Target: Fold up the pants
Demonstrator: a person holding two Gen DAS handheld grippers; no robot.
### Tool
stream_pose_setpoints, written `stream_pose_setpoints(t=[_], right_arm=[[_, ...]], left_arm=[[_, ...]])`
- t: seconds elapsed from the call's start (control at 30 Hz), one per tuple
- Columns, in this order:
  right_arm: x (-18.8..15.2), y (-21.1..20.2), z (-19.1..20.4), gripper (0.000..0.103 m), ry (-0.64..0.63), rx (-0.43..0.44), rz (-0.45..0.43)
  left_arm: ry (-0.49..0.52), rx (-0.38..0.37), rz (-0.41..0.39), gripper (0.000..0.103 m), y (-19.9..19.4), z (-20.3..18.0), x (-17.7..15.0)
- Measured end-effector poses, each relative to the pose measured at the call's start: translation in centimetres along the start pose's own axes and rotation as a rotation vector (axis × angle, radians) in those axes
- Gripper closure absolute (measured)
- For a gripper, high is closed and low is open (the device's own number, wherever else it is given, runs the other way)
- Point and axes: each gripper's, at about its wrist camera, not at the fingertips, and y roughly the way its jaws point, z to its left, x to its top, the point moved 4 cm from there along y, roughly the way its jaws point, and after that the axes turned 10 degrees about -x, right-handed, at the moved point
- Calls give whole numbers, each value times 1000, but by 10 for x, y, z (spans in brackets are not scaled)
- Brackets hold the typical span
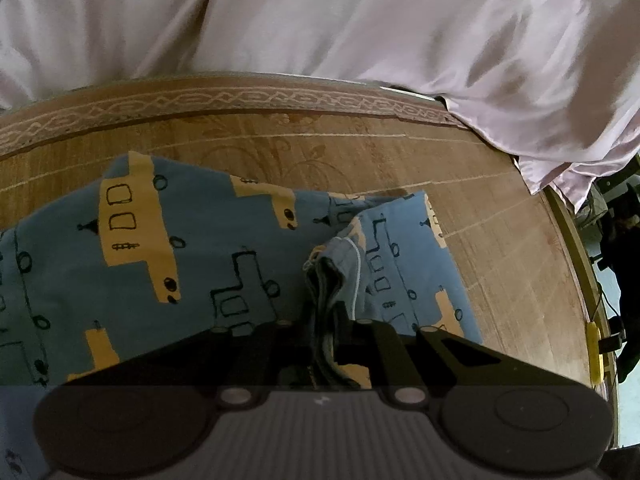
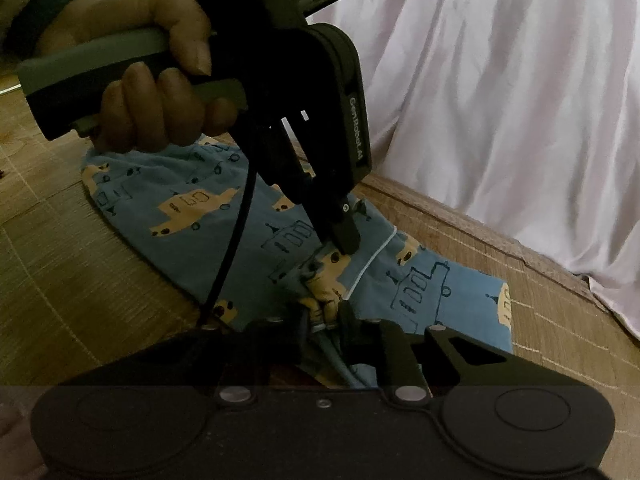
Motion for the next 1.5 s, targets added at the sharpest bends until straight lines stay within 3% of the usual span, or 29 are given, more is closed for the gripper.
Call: stream_pose_setpoints(t=[0.43, 0.6, 0.9, 1.0, 1.07, 1.13, 1.23, 1.33, 1.4, 1.5], right_arm=[[38, -17, 12, 89, -65, 91, -69], [52, -13, 30, 89, -79, 151, -86], [57, 8, 68, 88, -180, 253, -32], [53, 12, 74, 81, -217, 252, -15], [52, 7, 67, 62, -213, 239, -34], [49, 3, 50, 44, -166, 212, -33], [41, 3, 14, 31, -104, 97, -20], [36, 18, -23, 20, -72, -104, -3], [39, 23, -40, 20, -66, -140, -11], [49, 25, -52, 3, -47, -160, -75]], left_arm=[[-50, -20, -27, 95, -48, 15, -1], [-14, 14, -55, 95, -69, 27, -6], [-32, 111, -12, 95, -72, 61, -24], [-36, 148, 18, 89, -66, 69, -28], [-31, 169, 14, 81, -67, 69, -29], [-1, 217, 0, 60, -70, 65, -29], [50, 307, -47, 42, -77, 58, -32], [77, 359, -132, 33, -84, 48, -34], [115, 374, -182, 31, -83, 39, -34], [191, 427, -181, 29, -75, 28, -36]])
